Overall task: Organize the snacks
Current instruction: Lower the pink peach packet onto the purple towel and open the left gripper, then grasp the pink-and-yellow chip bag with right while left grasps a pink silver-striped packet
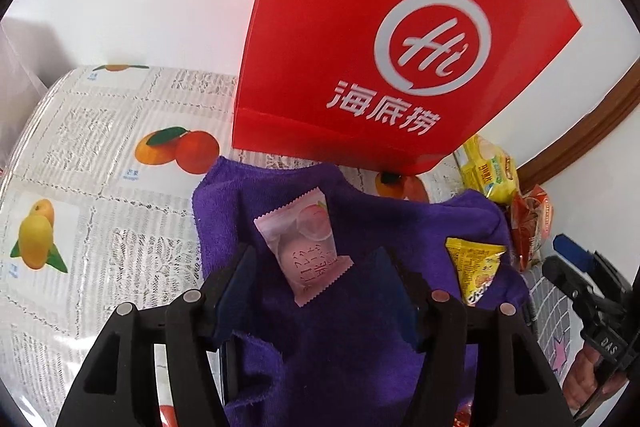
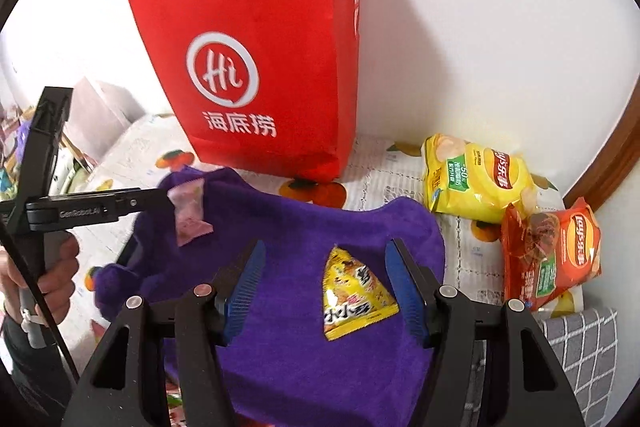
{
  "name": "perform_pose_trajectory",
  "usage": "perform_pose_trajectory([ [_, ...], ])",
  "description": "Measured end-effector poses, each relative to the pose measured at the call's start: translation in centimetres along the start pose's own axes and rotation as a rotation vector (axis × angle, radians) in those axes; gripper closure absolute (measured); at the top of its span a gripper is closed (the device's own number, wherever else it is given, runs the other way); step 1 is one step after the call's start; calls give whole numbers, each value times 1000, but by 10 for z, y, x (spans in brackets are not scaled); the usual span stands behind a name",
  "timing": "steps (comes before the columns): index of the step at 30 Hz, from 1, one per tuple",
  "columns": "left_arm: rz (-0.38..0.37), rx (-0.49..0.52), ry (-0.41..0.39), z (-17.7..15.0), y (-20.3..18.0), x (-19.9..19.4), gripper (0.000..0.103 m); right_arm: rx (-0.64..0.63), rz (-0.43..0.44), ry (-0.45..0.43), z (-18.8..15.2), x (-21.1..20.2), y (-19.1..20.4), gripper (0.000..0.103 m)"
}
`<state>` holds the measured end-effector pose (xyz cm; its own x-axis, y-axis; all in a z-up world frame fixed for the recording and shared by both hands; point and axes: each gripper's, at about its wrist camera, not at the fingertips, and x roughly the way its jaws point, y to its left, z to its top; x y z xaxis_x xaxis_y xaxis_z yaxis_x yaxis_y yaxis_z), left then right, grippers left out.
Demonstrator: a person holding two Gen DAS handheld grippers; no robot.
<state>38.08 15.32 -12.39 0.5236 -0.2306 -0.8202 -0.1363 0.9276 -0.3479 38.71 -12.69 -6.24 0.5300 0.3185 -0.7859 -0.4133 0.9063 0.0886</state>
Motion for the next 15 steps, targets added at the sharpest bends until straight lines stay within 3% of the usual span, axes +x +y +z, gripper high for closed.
perform_pose_trajectory([
  [5,-14,18,-16,-1,-10,-16,40,19,0,3,-29,-24,7,40],
  [9,-38,43,-29,-2,-21,-30,37,44,3,6,-66,-40,12,28],
  [15,-85,72,-65,-5,-35,-53,35,21,5,58,-114,-49,26,23],
])
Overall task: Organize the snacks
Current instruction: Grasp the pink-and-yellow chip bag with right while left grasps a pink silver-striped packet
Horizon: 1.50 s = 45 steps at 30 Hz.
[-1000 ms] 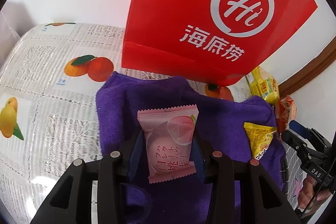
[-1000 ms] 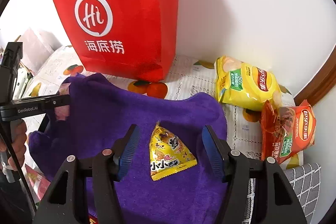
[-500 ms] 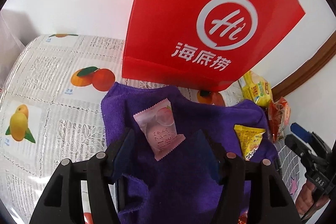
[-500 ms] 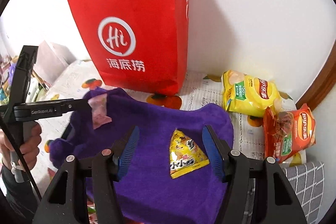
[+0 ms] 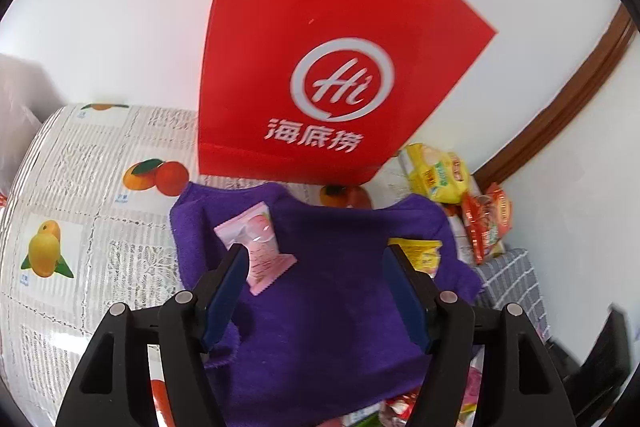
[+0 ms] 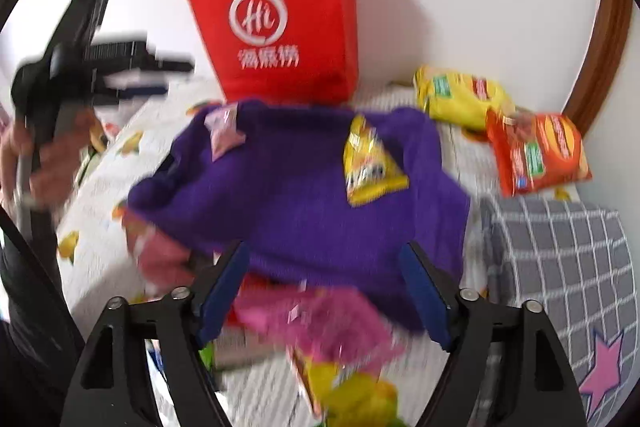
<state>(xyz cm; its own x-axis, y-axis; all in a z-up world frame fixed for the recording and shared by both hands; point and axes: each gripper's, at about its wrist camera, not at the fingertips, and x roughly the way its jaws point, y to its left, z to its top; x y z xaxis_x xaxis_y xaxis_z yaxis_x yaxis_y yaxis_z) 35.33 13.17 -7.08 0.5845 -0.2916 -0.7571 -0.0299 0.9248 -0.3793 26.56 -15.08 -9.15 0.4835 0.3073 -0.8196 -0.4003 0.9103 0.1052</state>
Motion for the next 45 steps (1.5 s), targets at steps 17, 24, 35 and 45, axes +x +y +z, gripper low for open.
perform_pose_trajectory([
  [17,-37,55,-37,-7,-26,-31,34,-11,-117,-24,-53,7,10,40],
  [24,0,96,-32,-18,-39,-41,34,127,-108,-102,-69,-38,-8,41],
  [35,29,95,35,-99,-28,-57,34,214,-92,-139,-95,-67,-7,41],
  [45,90,136,128,-165,-31,-33,31,222,-78,-130,-115,-74,-1,41],
])
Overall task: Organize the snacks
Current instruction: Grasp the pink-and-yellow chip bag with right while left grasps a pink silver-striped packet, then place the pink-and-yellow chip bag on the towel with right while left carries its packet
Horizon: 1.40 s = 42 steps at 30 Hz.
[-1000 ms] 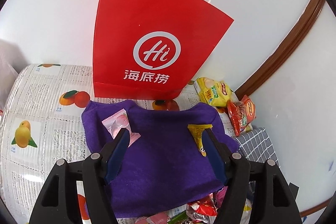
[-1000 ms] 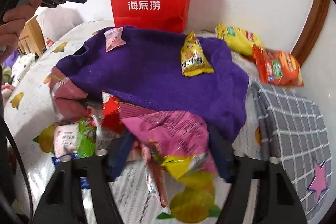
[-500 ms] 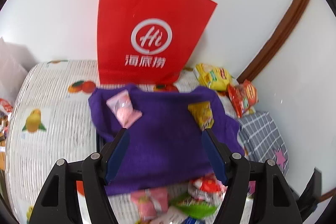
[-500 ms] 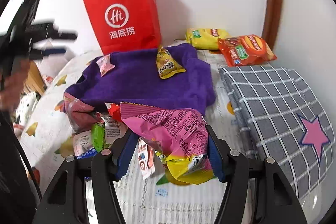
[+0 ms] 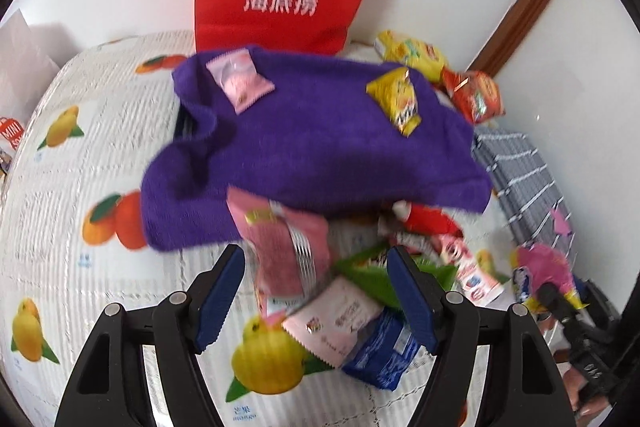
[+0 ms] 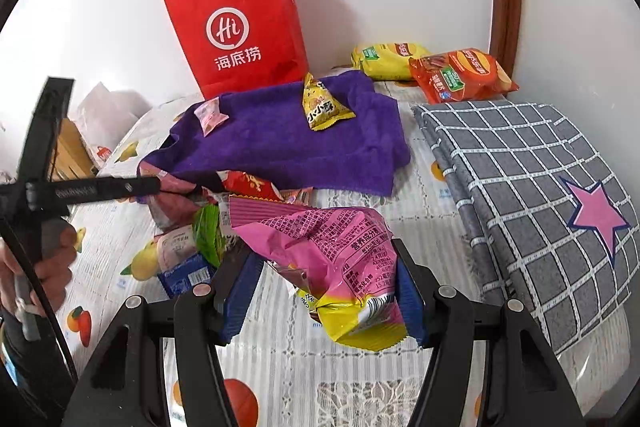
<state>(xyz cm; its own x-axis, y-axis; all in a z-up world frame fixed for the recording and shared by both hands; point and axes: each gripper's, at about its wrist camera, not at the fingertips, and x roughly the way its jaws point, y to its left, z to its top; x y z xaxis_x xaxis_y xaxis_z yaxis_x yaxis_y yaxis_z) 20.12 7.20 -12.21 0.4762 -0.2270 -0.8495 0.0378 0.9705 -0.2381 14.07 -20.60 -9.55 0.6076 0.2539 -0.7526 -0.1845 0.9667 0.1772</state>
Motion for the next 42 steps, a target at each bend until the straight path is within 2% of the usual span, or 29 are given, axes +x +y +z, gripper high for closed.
perform_pose_trajectory([
  [5,48,-1,13,-12,-3,18,31,-7,-12,-1,-6,-3,-1,41],
  [7,54,-19,7,-13,0,25,35,-2,-11,-3,-6,-3,-2,41],
  [8,46,-26,5,-13,1,27,40,0,-8,-5,-6,-3,-2,41],
  [10,32,-33,1,-13,3,28,65,3,-1,-13,-5,-4,-3,41],
  [11,24,-25,3,-14,3,28,68,7,12,-19,-4,-4,-4,41],
  [15,1,-4,-23,-18,3,15,69,33,80,-34,4,-2,-5,41],
  [22,-2,15,-83,-18,7,-18,70,29,55,-62,34,7,4,41],
  [26,-36,-3,-123,-7,13,-37,70,35,52,-80,60,15,5,41],
  [28,-27,-10,-148,3,17,-45,70,32,54,-95,73,19,7,41],
  [31,-5,-25,-181,18,22,-49,70,32,103,-105,94,28,10,41],
  [33,-17,-41,-183,26,27,-47,70,34,138,-111,106,35,14,41],
  [42,-5,-93,-221,60,42,-27,70,-23,123,-137,143,74,34,41],
])
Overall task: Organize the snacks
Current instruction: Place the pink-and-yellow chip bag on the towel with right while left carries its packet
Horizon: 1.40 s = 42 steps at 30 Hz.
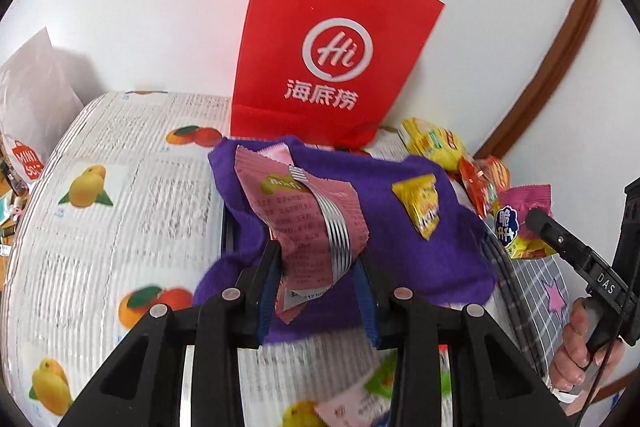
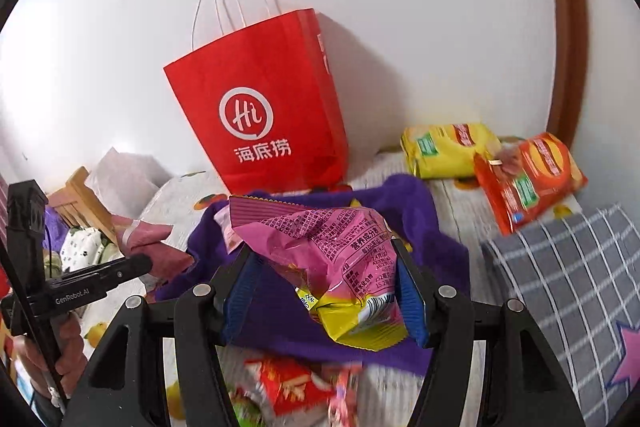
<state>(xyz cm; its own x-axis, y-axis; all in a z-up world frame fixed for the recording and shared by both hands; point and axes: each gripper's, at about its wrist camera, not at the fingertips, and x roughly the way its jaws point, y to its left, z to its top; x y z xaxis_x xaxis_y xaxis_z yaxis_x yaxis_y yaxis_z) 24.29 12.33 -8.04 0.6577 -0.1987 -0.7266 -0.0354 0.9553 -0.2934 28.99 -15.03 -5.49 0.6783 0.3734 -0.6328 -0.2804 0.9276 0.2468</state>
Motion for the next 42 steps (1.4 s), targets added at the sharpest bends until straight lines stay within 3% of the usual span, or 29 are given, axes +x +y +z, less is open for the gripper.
perform_pose_trajectory([
  [7,-37,-24,-11,10,5,26,70,14,27,35,-11,43,-13,41],
  [13,-68,-60,9,0,11,44,70,30,20,26,-20,49,-23,41],
  [26,-59,-56,5,-5,10,51,70,54,-26,64,-33,67,-32,41],
  [34,-60,-65,17,-5,10,57,70,64,23,73,-35,71,-30,41],
  [42,-73,-69,27,-5,10,60,70,49,14,71,-37,75,-26,41],
])
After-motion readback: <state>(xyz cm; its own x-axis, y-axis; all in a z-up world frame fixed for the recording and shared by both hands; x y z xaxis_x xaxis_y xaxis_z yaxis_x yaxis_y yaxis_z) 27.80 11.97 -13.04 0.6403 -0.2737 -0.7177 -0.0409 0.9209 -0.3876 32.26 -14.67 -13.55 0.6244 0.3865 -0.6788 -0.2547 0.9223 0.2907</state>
